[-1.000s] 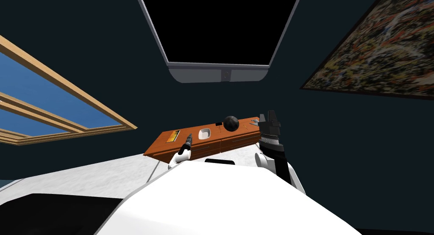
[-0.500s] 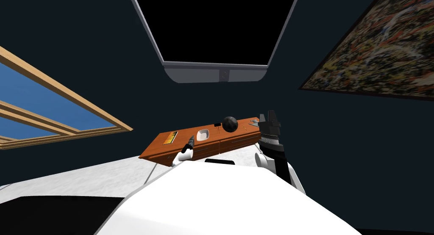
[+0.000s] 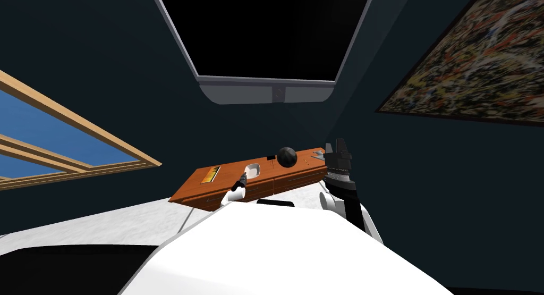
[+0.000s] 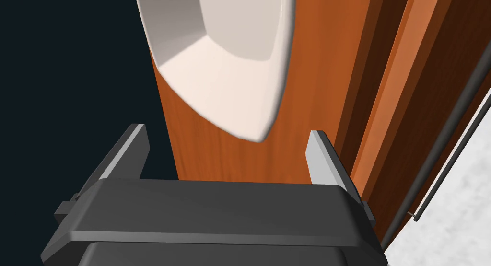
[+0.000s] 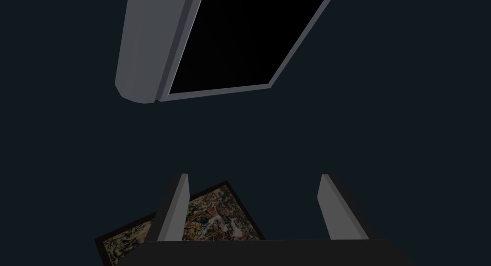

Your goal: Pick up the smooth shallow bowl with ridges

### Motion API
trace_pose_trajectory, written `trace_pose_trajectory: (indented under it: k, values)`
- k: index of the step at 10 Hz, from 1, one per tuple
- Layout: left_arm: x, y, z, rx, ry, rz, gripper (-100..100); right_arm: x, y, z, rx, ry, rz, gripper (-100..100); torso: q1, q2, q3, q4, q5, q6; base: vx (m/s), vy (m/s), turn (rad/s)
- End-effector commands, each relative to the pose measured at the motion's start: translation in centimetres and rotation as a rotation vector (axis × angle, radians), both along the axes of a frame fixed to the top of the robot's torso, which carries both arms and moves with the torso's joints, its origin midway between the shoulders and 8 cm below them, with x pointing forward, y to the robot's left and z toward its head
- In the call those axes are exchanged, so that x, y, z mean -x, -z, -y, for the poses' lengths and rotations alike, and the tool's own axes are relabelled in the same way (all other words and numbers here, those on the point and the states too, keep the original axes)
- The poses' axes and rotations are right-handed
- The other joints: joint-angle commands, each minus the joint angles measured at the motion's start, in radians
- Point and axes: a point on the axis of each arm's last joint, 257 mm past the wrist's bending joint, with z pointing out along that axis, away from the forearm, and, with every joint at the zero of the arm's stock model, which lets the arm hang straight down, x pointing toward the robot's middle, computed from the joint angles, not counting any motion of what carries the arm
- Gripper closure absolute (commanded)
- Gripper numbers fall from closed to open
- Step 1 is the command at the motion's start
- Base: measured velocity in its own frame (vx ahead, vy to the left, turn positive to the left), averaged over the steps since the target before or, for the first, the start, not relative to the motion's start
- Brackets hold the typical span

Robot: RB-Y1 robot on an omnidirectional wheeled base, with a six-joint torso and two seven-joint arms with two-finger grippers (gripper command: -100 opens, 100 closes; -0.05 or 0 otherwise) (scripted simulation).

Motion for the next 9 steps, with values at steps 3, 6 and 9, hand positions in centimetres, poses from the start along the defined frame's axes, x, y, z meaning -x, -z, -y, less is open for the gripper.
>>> trace_pose_trajectory:
  k: [3, 6, 9]
  values:
    - [0.9, 2.6, 3.5, 0.073, 0.000, -0.058, -100, 0.0, 0.0, 0.0, 0.000, 0.000, 0.000, 0, -0.001, -0.001, 0.000, 0.000, 0.000, 0.000, 0.042, -0.036, 0.003]
    - [0.1, 2.5, 2.5, 0.060, -0.002, -0.048, -100, 0.0, 0.0, 0.0, 0.000, 0.000, 0.000, 0, 0.001, 0.002, 0.001, 0.000, 0.000, 0.000, 0.007, -0.008, -0.007]
    - [-0.4, 3.0, 2.0, 0.061, -0.010, -0.047, -100, 0.0, 0.0, 0.0, 0.000, 0.000, 0.000, 0, 0.002, 0.003, 0.001, 0.001, 0.000, 0.000, -0.008, 0.000, -0.029]
